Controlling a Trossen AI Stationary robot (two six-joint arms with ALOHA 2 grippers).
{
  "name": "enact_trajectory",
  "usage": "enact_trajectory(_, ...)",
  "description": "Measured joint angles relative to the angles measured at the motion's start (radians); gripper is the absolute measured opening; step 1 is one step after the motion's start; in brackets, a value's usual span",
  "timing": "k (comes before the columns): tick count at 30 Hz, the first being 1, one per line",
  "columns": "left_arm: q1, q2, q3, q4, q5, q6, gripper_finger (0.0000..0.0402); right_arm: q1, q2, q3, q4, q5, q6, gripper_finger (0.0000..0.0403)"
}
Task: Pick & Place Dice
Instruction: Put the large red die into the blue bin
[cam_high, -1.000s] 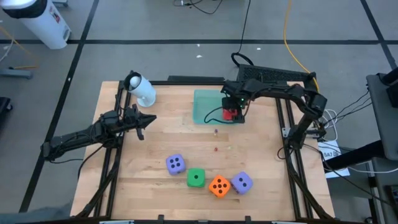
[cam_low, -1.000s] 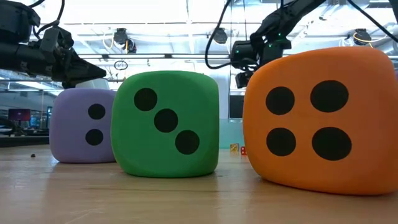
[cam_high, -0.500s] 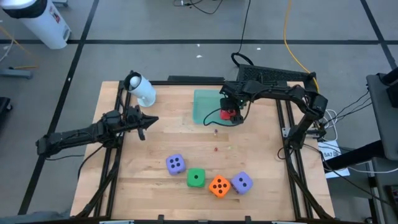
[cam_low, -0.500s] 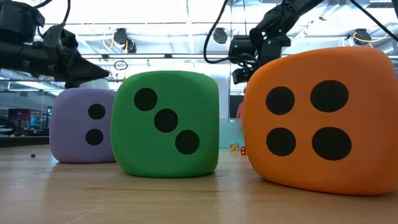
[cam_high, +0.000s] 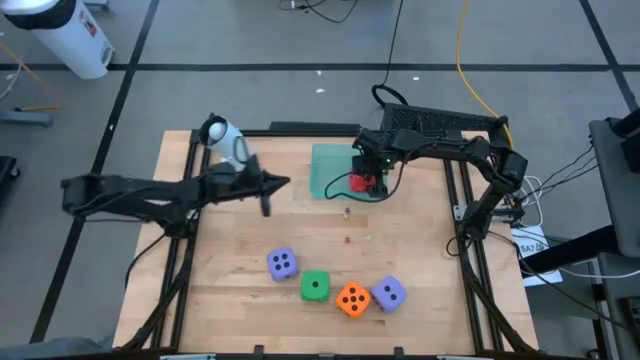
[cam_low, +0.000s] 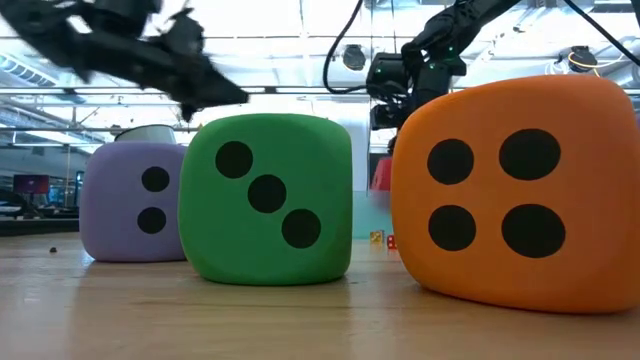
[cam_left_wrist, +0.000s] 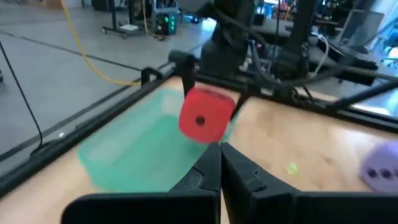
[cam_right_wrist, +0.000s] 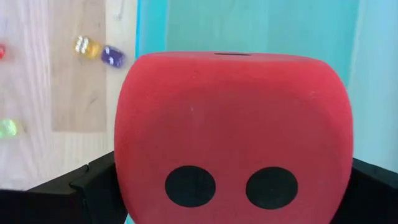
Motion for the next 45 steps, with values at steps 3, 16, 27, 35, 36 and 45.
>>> enact_trajectory(3, 0.014, 0.149, 0.06, 0.104, 0.001, 0.0, 0.0001, 0.0, 0.0, 0.0, 0.007, 0.0, 0.003, 0.04)
enact_trajectory(16, 0.042, 0.64, 0.416, 0.21, 0.062, -0.053, 0.0001, -0.001, 0.0, 0.0, 0.024, 0.0, 0.0, 0.04)
enact_trajectory(27, 0.048, 0.858, 0.714, 0.078, 0.208, -0.1, 0.0, -0.001, 0.0, 0.0, 0.03, -0.016, -0.002, 0.04)
enact_trajectory(35, 0.063, 0.89, 0.775, -0.005, 0.203, -0.089, 0.0, -0.001, 0.0, 0.0, 0.032, -0.044, -0.007, 0.04)
enact_trajectory(36, 0.07, 0.889, 0.775, -0.016, 0.202, -0.093, 0.0, -0.001, 0.0, 0.0, 0.035, -0.058, -0.006, 0.04)
enact_trajectory(45, 0.111, 0.908, 0.775, -0.089, 0.244, -0.122, 0.0, -0.001, 0.0, 0.0, 0.075, -0.074, -0.006, 0.04)
